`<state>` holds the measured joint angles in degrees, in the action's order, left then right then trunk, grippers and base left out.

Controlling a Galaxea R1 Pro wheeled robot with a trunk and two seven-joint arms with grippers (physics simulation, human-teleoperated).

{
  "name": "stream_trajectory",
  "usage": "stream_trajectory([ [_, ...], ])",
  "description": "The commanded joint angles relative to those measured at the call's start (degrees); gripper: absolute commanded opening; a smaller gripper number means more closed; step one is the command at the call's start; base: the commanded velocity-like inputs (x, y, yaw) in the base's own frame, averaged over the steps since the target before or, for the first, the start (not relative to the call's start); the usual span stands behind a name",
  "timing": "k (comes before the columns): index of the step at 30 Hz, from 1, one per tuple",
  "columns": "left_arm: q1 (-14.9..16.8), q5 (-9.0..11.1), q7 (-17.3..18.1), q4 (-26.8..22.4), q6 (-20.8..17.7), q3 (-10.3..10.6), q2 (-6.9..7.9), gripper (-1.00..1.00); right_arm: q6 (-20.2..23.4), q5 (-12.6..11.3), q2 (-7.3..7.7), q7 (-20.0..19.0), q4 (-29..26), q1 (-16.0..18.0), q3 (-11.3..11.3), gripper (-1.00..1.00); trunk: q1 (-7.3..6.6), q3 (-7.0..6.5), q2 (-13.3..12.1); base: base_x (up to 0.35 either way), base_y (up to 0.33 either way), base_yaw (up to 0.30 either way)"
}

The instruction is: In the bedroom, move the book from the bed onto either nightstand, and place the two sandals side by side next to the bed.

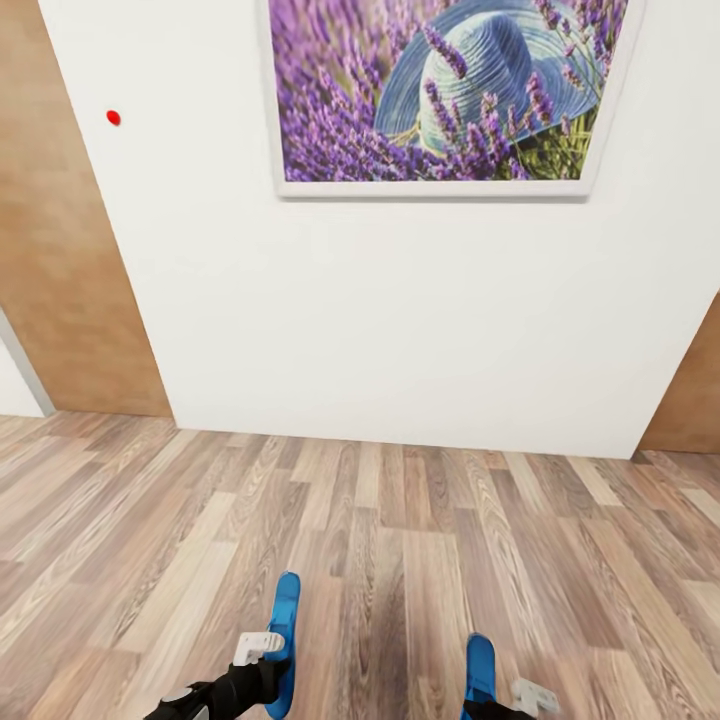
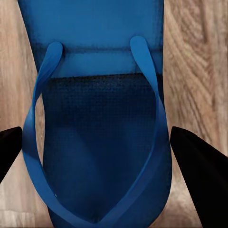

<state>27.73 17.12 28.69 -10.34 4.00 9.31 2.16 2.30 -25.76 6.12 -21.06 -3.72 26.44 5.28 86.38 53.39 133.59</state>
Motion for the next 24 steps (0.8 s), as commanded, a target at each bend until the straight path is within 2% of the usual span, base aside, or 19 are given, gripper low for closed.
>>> stream_trajectory([
  [1,0.0,0.4,0.1,0.1,0.3,0.4,0.03,-1.0,0.2,-0.6,0.03,-0.1,-0.1,0.0,0.4,-1.0,0.02,0.05,0.0,0.33,0.0,0.0],
  [6,0.0,0.4,0.1,0.1,0.3,0.4,0.03,-1.0,0.2,-0.7,0.03,-0.1,-0.1,0.0,0.4,-1.0,0.02,0.05,0.0,0.33,0.0,0.021],
  [12,0.0,0.4,0.1,0.1,0.3,0.4,0.06,-1.0,0.2,-0.6,0.03,-0.1,-0.1,0.0,0.4,-1.0,0.02,0.05,0.0,0.33,0.0,0.134],
  [24,0.0,0.4,0.1,0.1,0.3,0.4,0.12,-1.0,0.2,-0.6,0.03,-0.1,-0.1,0.0,0.4,-1.0,0.02,0.05,0.0,0.33,0.0,0.009],
])
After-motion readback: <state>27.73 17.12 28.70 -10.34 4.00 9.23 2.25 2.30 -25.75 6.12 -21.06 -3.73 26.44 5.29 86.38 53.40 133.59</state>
